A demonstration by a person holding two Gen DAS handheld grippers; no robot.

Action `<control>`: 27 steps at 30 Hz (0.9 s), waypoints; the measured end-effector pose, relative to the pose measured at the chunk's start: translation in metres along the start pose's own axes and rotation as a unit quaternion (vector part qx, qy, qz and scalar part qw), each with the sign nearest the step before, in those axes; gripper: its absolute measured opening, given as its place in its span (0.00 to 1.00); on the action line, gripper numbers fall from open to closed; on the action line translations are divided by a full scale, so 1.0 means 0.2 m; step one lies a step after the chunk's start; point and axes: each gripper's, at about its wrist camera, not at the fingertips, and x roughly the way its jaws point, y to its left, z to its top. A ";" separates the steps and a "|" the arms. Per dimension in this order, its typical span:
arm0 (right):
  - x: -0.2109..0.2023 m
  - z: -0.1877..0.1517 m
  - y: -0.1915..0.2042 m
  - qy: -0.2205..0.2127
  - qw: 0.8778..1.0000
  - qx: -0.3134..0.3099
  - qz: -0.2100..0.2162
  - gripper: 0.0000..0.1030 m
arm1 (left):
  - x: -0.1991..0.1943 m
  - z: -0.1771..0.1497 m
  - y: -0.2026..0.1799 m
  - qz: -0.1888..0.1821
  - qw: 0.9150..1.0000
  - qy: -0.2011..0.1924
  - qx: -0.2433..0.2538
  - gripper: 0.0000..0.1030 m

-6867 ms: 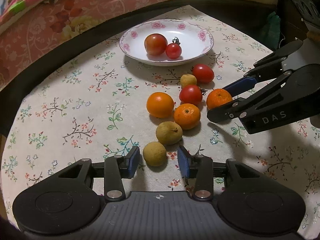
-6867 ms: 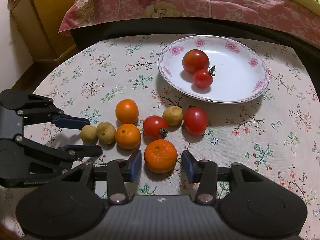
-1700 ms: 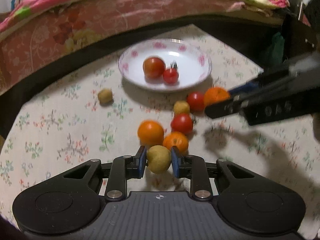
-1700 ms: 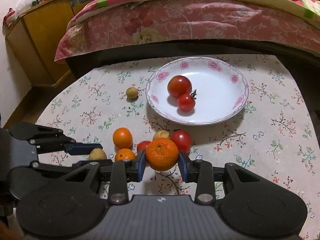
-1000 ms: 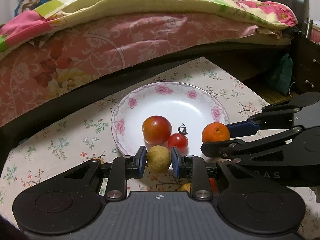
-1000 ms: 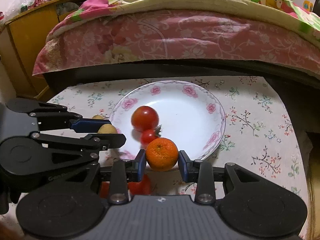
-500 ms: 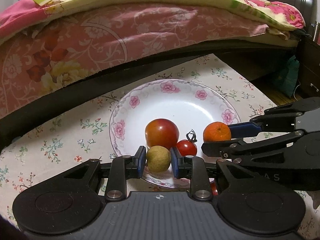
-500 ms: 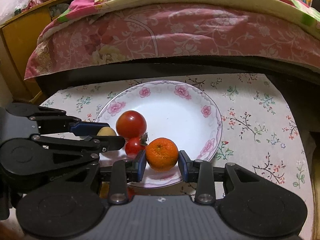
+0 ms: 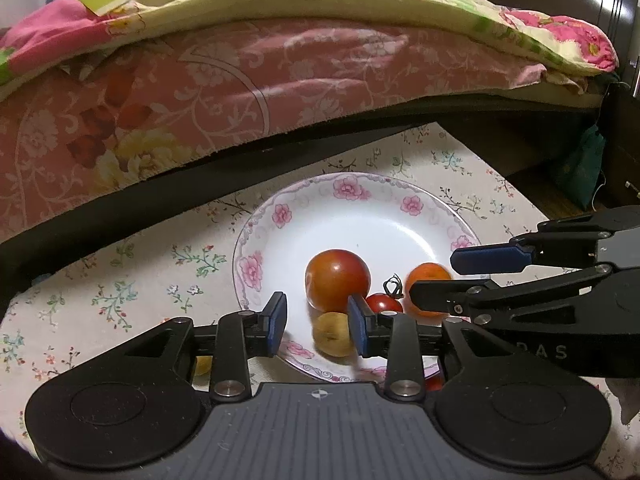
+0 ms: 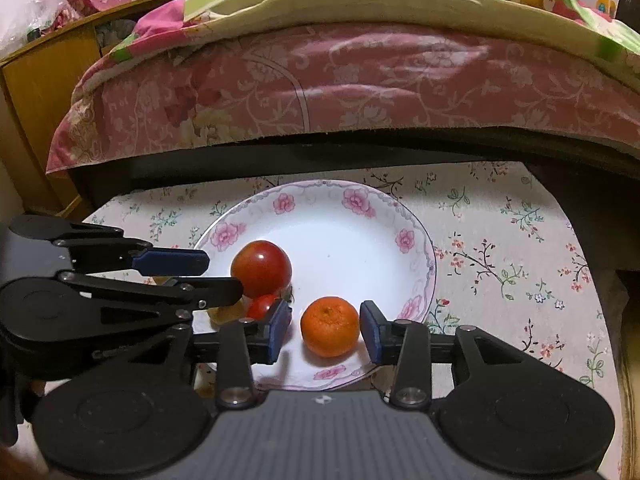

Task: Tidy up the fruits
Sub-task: 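Open both tools to drop the mandarin and yellow fruit into the plate, then withdraw both open tools from the plate toward the remaining fruit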

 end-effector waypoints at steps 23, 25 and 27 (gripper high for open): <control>-0.18 -0.06 0.22 0.000 0.999 -0.028 0.032 0.37 | -0.24 -0.14 0.07 0.008 1.000 0.014 0.018 0.45; -0.19 -0.07 0.23 0.002 0.999 -0.024 0.034 0.37 | -0.25 -0.17 0.11 0.008 1.000 0.022 0.009 0.45; -0.21 -0.09 0.25 0.006 0.999 -0.014 0.043 0.37 | -0.26 -0.20 0.14 0.004 1.000 0.029 -0.005 0.45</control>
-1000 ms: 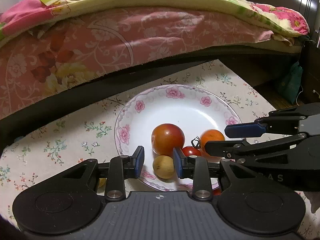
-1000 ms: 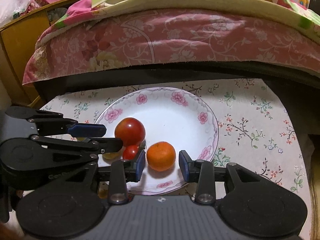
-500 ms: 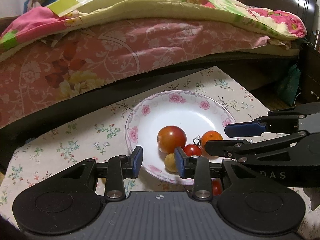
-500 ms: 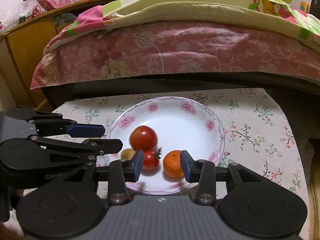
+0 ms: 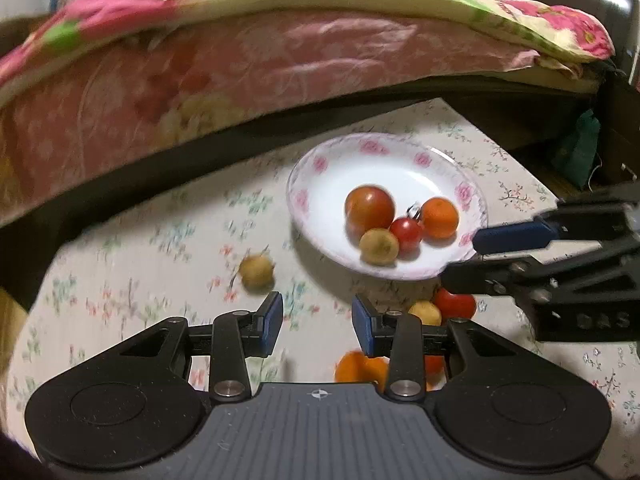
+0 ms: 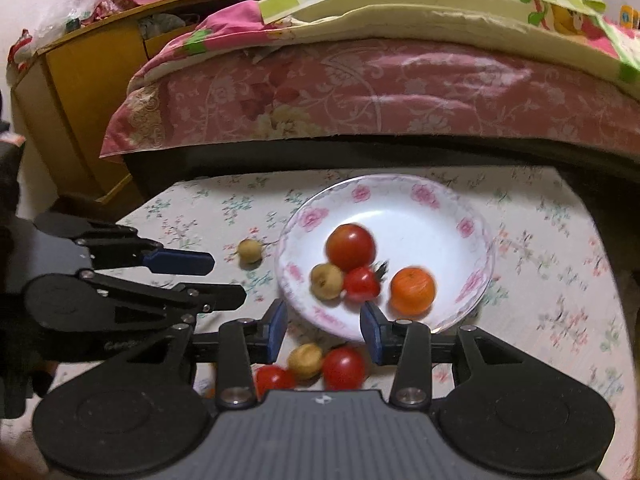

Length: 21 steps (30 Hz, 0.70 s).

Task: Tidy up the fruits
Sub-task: 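Withdraw both open tools from the plate toward the remaining fruit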

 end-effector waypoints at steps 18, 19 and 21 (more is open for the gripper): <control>-0.01 -0.24 0.22 0.057 0.998 -0.008 0.039 0.37 | -0.03 -0.10 0.02 -0.027 0.999 0.028 0.021 0.48; 0.01 -0.25 0.23 0.060 0.997 -0.010 0.040 0.37 | -0.03 -0.10 0.01 -0.029 0.999 0.028 0.022 0.48; 0.03 -0.26 0.23 0.064 0.997 -0.012 0.046 0.37 | -0.03 -0.09 0.02 -0.031 0.999 0.026 0.020 0.49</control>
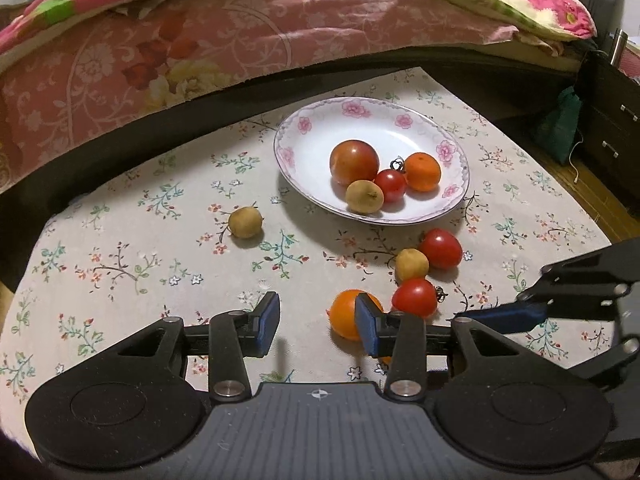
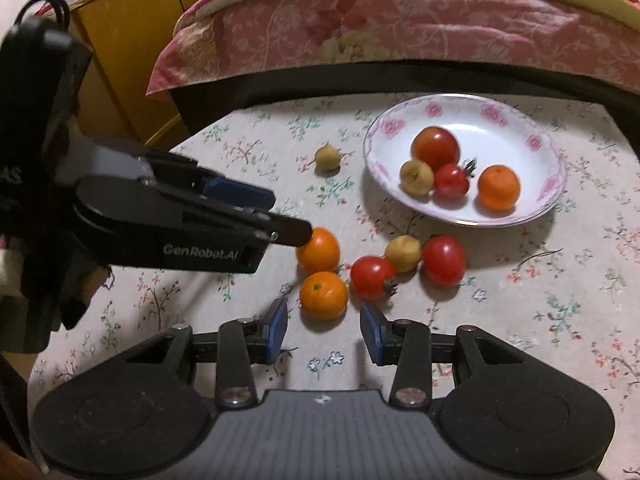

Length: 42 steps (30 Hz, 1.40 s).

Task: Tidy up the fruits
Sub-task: 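Withdraw both open tools from the plate toward the remaining fruit, then grasp an orange with the left tool while the right tool grasps a mandarin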

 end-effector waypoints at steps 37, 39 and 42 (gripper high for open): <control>-0.04 -0.10 -0.04 0.017 1.000 0.005 -0.013 0.29 | 0.10 -0.03 -0.11 -0.042 0.998 0.023 0.041 0.59; -0.06 -0.12 -0.04 0.020 1.000 0.010 -0.017 0.29 | 0.12 -0.04 -0.11 -0.034 0.998 0.026 0.043 0.59; -0.09 -0.14 -0.05 0.022 0.999 0.013 -0.020 0.29 | 0.14 -0.05 -0.09 -0.025 0.999 0.022 0.037 0.60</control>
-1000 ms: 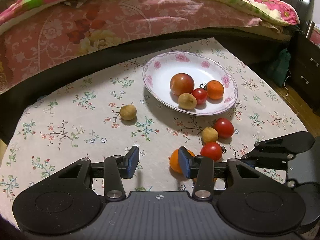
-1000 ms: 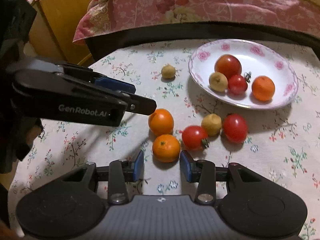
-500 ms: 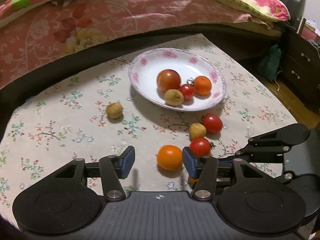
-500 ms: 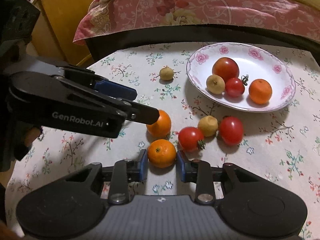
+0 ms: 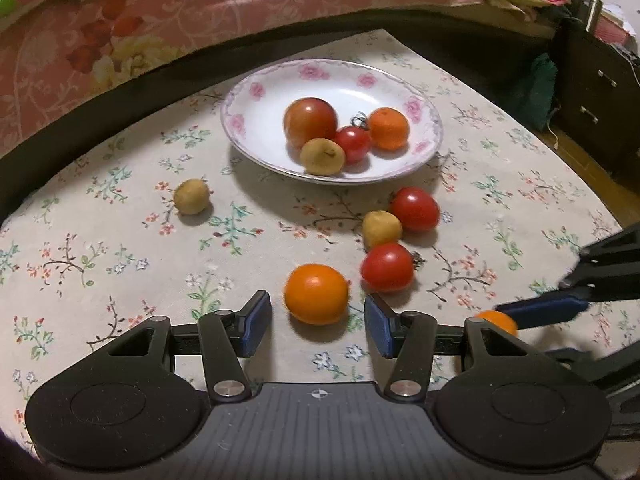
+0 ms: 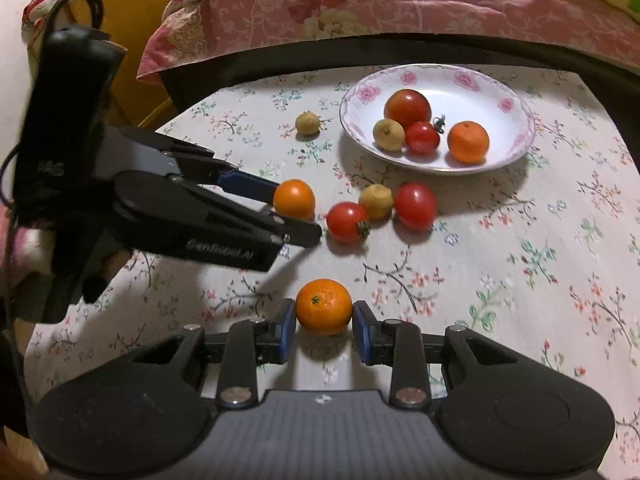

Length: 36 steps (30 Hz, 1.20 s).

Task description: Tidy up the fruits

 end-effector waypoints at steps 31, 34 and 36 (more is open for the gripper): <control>0.05 0.00 -0.07 -0.005 0.999 -0.012 -0.029 0.29 | -0.15 -0.21 -0.14 0.027 0.999 0.016 0.009 0.41; 0.05 0.00 -0.07 -0.008 1.000 -0.010 -0.028 0.29 | -0.15 -0.21 -0.14 0.018 1.000 0.013 0.012 0.44; 0.05 0.00 -0.07 -0.008 0.999 -0.013 -0.028 0.29 | -0.15 -0.21 -0.15 0.015 1.000 0.011 0.017 0.47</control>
